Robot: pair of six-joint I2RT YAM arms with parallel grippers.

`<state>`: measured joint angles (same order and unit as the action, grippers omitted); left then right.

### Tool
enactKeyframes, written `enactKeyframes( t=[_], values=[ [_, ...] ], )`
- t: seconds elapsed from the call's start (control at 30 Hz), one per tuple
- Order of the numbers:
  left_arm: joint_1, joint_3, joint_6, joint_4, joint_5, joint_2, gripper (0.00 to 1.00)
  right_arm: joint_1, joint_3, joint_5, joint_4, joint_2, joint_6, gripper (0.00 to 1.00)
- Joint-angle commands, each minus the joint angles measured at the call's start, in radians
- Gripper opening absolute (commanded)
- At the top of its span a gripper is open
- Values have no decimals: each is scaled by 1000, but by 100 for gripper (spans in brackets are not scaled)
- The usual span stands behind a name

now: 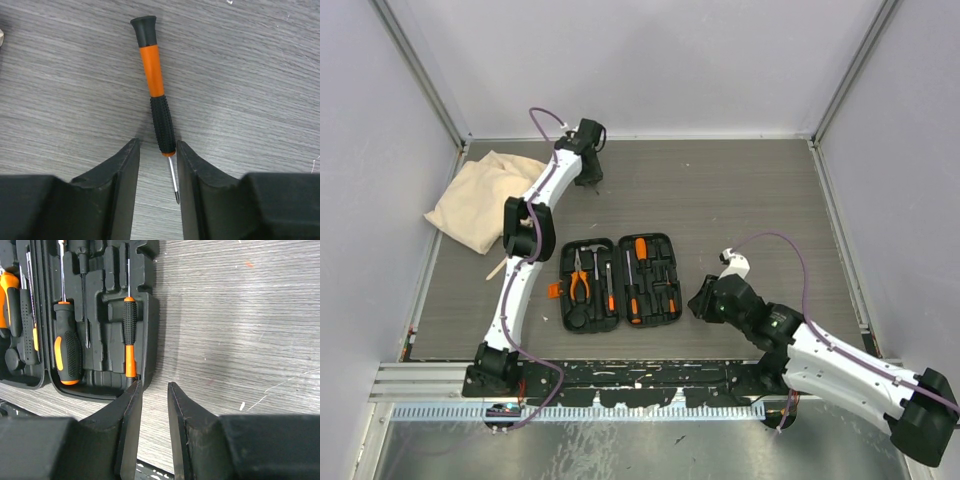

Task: Sort the tools into containers
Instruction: Pick up the screwdriver from the center of the board.

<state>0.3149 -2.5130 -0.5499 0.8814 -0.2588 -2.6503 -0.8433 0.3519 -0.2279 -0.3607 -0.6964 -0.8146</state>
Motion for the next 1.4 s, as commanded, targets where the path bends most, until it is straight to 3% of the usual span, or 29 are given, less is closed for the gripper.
enactKeyframes(
  t=[0.0,0.3,0.47,0.77,0.93,1.07,1.37],
  values=[
    [-10,-41,26,-5,1,-33,33,-4,5,-38,-29,41,3,33],
    [-10,4,57,-34,40,-13,9,-4,11,-74,-83,86,-13,33],
    [-10,70,98,-65,71,58,0,-4,19,-99,-107,112,-22,33],
    [17,214,214,-140,216,305,0,-4,78,-248,-174,247,-11,33],
    [52,410,258,-209,280,500,0,-4,109,-323,-146,333,47,34],
    [70,566,231,-252,441,646,0,-4,138,-379,-142,374,96,36],
    [203,905,245,-302,595,963,0,-4,256,-370,-97,389,282,37]
  ],
)
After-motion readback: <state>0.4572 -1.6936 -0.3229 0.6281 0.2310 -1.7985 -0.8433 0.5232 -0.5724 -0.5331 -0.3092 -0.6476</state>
